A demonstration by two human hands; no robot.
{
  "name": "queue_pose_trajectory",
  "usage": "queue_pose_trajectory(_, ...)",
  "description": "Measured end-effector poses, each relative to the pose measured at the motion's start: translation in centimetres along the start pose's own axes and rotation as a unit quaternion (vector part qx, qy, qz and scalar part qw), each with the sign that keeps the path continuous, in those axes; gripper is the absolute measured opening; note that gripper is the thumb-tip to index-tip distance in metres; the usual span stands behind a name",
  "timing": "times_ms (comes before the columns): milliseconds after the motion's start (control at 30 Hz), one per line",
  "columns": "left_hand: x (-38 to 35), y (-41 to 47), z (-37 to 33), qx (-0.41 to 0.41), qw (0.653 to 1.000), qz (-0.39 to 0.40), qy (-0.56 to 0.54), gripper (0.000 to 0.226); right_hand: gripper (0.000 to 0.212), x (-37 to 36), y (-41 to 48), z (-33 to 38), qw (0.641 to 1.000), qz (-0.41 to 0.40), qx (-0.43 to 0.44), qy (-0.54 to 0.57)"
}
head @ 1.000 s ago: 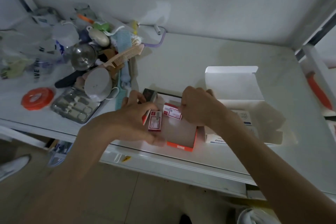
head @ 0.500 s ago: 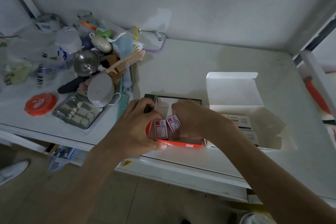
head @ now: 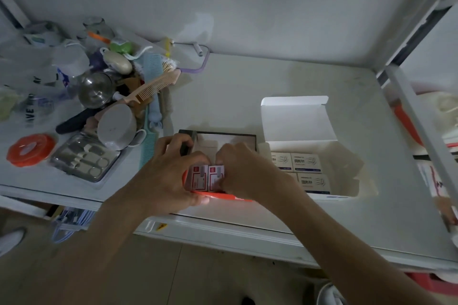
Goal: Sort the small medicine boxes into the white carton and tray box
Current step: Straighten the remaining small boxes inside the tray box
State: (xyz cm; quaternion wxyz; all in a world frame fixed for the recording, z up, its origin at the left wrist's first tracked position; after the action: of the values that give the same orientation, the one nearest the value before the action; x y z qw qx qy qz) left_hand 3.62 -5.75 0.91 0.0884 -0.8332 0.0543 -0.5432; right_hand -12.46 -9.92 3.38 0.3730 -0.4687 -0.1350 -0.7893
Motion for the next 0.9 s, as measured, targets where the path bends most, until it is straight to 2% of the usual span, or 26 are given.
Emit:
queue_pose_trajectory(67, 0.1, 0.1, -0.1, -0.006, 1.000, -0.005, 0.007, 0.056, 0.011, 0.5, -0.3, 0.6, 0.999, -0.034, -0.024, 0.009)
queue_pose_trajectory(233, -0.2, 0.0, -0.4, -0.004, 0.999, -0.031, 0.023, 0.056, 0.011, 0.5, -1.2, 1.9, 0.980, -0.037, -0.102, 0.168)
queue_pose_trajectory(300, -0.4, 0.0, -0.5, -0.014, 0.998, -0.045, 0.029, 0.056, 0.014, 0.9, -1.9, 2.5, 0.978, -0.042, -0.098, 0.178)
queue_pose_trajectory(367, -0.5, 0.1, -0.6, -0.012, 0.998, -0.055, 0.025, 0.056, 0.007, 1.4, -3.2, 3.1, 0.980, -0.066, -0.076, 0.173)
queue_pose_trajectory(433, -0.7, 0.3, -0.7, -0.017, 0.998, -0.059, 0.024, 0.058, 0.025, 2.2, -5.3, 2.8, 0.972, -0.153, -0.070, 0.163)
queue_pose_trajectory(467, -0.8, 0.4, -0.8, -0.020, 0.998, -0.060, 0.022, 0.059, 0.030, 2.8, -6.8, 2.2, 0.957, -0.234, -0.082, 0.147)
queue_pose_trajectory(533, -1.0, 0.6, -1.0, -0.020, 0.998, -0.059, 0.018, 0.061, 0.029, 4.5, -10.0, 0.2, 0.893, -0.414, -0.141, 0.104)
queue_pose_trajectory(600, -1.1, 0.7, -1.2, -0.015, 0.998, -0.052, 0.022, 0.063, 0.031, 5.6, -12.7, -2.6, 0.823, -0.516, -0.222, 0.078)
queue_pose_trajectory(667, -1.2, 0.8, -1.3, -0.016, 0.999, -0.052, 0.005, 0.061, 0.045, 5.7, -14.3, -5.7, 0.797, -0.507, -0.318, 0.082)
queue_pose_trajectory(733, -1.4, 0.9, -1.3, -0.019, 0.998, -0.051, -0.020, 0.060, 0.055, 4.9, -14.9, -7.7, 0.805, -0.442, -0.373, 0.128)
queue_pose_trajectory(800, -1.7, 1.0, -1.5, -0.020, 0.998, -0.048, -0.032, 0.059, 0.052, 4.1, -14.9, -8.4, 0.819, -0.413, -0.362, 0.163)
queue_pose_trajectory(900, -2.0, 1.2, -1.8, -0.026, 0.998, -0.045, -0.045, 0.057, 0.033, 3.6, -14.9, -7.8, 0.821, -0.420, -0.314, 0.224)
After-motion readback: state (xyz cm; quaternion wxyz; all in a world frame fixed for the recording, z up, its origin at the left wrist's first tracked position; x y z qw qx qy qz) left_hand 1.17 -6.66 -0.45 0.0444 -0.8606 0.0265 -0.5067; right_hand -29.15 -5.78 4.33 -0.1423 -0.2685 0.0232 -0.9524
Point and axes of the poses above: each hand's wrist, its own y-axis towards the middle knuckle, its own x-axis out of the back of the hand, z = x × y, the point moved 1 cm from there along y, towards the middle knuckle, and after that the axes turned 14 degrees about x, right-handed, at the moved point
